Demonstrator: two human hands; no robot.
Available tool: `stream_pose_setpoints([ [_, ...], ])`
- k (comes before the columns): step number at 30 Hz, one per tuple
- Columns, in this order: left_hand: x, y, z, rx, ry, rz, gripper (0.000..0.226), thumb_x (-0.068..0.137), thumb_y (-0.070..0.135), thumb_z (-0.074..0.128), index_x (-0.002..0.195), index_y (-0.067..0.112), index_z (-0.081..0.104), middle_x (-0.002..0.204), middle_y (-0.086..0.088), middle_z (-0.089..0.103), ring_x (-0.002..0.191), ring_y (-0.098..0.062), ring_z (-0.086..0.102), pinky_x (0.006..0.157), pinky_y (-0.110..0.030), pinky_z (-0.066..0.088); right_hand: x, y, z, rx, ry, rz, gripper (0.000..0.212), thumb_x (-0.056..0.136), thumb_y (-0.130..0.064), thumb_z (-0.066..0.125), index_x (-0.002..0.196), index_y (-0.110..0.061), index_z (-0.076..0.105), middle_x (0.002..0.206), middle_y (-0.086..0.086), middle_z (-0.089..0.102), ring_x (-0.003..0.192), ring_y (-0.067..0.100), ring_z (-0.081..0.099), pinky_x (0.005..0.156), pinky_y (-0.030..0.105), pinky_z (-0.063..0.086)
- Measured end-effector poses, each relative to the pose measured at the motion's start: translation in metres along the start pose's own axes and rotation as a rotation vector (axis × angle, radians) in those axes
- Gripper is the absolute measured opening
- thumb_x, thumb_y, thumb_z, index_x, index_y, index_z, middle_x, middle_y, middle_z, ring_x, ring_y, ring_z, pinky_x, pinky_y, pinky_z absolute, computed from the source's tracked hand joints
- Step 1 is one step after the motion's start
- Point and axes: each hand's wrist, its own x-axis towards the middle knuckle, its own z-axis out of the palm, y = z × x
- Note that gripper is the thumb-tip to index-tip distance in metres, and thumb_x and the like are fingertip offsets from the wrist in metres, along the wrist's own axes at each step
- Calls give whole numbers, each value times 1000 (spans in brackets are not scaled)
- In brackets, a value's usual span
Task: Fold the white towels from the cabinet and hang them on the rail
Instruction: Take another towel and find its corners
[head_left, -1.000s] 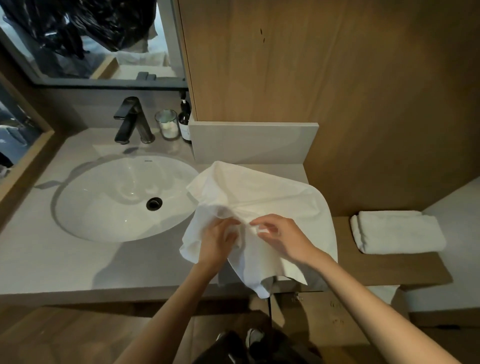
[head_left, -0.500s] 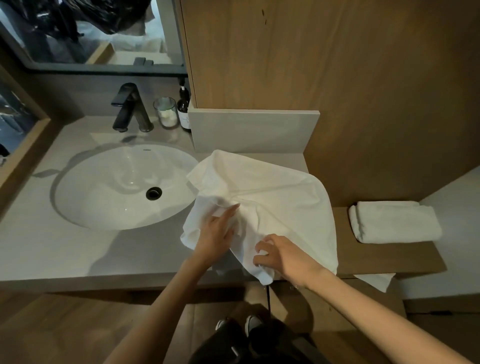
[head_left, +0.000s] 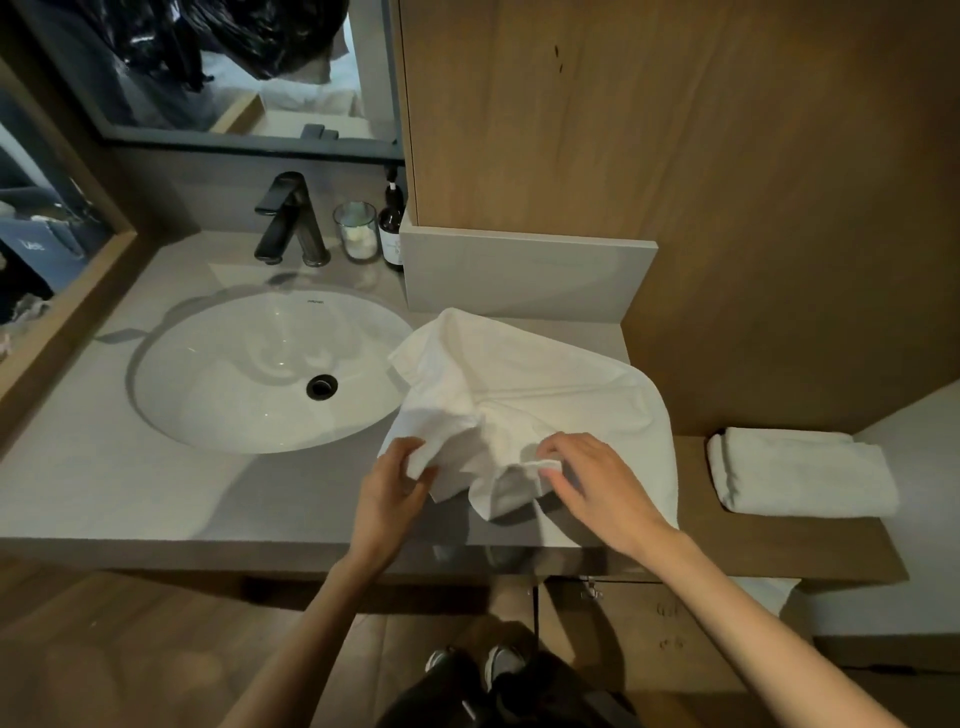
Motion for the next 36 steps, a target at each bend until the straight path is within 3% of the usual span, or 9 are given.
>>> stream_pose_setpoints([
  [3,4,9,-4,-90,42,-55,17,92,21,63,109,23,62,89,8,67,76,-8,64,69,-36,58,2,-7,8,-151,-100,-77,34,95,-17,57,123,-34,53,126,-9,58,121,10,48,118,36,24],
  [6,17,19,-11,-61,35,-40,18,93,30,61,110,29,63,66,-5,60,53,-11,49,54,-31,43,5,-10,18,-357,-245,-163,58,87,-20,68,134,-42,43,127,-6,49,120,17,44,104,30,40],
  [8,24,31,-15,-64,-22,-25,13,98,28,52,104,27,63,63,6,62,56,-2,51,56,-21,41,6,-11,20,-362,-256,-148,53,89,-30,66,134,-43,42,125,-6,44,113,16,41,95,28,44],
  [11,32,54,-21,-23,-58,25,24,102,20,44,102,24,67,85,19,68,79,9,59,69,-9,43,10,-12,21,-227,-216,-98,29,96,-45,49,124,-41,50,124,-7,44,109,14,39,98,35,39],
  [14,41,72,-24,18,-51,69,27,100,23,49,77,28,60,68,11,61,62,4,52,59,-17,39,16,-7,10,-114,-162,-135,14,98,-44,45,106,-40,56,110,-10,51,101,12,39,92,35,32],
  [20,67,117,-21,-208,-41,49,14,93,20,63,85,15,52,54,14,55,52,-3,49,54,-14,35,38,-25,-51,339,39,-120,21,98,-53,43,106,-44,59,108,-22,63,105,12,58,93,38,46],
  [24,80,159,-19,-323,-78,109,20,87,19,71,84,3,60,63,2,68,60,-8,64,57,-19,48,50,-51,-102,306,165,-257,10,95,-37,57,100,-37,66,88,-19,66,83,11,63,71,24,48],
  [31,100,206,-11,-502,-61,153,15,85,10,70,73,6,62,55,9,64,53,3,54,52,-13,41,66,-61,-155,203,268,-282,19,88,-43,66,91,-24,67,73,-9,65,72,13,61,78,37,45],
  [36,110,223,-3,-487,-50,212,15,90,13,65,79,2,65,62,4,62,56,3,51,54,-12,39,72,-62,-177,209,268,-234,23,83,-42,71,86,-21,61,59,-2,63,57,16,59,69,21,36],
])
